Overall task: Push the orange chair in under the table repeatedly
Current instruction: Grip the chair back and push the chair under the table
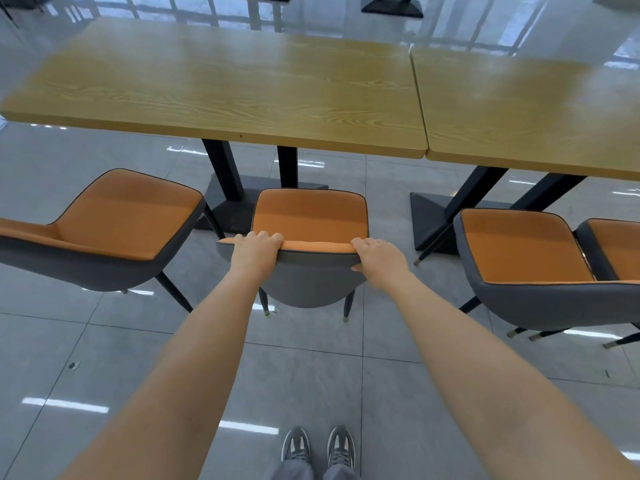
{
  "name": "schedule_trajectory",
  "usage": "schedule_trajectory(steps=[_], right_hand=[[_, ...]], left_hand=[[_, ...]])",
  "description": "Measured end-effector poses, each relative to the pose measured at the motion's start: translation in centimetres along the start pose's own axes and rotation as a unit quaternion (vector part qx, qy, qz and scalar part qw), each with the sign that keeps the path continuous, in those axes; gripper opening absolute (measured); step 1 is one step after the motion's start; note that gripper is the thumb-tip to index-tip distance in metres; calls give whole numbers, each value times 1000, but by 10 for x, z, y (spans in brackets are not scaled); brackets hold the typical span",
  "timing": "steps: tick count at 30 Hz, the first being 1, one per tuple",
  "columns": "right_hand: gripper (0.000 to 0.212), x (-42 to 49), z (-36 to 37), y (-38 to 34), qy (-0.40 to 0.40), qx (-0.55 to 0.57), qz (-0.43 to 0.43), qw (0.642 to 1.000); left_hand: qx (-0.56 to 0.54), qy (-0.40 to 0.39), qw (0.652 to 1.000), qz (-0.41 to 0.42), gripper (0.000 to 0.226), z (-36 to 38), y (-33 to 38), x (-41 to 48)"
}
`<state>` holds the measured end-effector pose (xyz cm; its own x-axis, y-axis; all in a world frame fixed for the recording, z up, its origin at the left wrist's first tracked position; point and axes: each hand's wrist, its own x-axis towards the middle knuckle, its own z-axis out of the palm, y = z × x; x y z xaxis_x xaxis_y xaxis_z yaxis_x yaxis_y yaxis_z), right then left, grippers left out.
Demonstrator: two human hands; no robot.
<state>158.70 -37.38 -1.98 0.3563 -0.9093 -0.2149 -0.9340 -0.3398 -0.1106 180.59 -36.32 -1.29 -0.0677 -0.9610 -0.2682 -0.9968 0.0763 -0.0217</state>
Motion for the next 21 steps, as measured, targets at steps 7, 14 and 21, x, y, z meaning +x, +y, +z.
schedule_trajectory(steps=[7,14,21], right_hand=[[26,7,2,4,11,-9,-21,1000],[25,10,-7,3,16,-12,-14,1000],[26,3,-5,-4,6,-20,-29,999]], left_hand=[[-8,-30,999,13,27,-4,-7,9],[-23,-25,999,20,33,-7,-10,18],[-10,-44,999,24,31,-5,-15,11]])
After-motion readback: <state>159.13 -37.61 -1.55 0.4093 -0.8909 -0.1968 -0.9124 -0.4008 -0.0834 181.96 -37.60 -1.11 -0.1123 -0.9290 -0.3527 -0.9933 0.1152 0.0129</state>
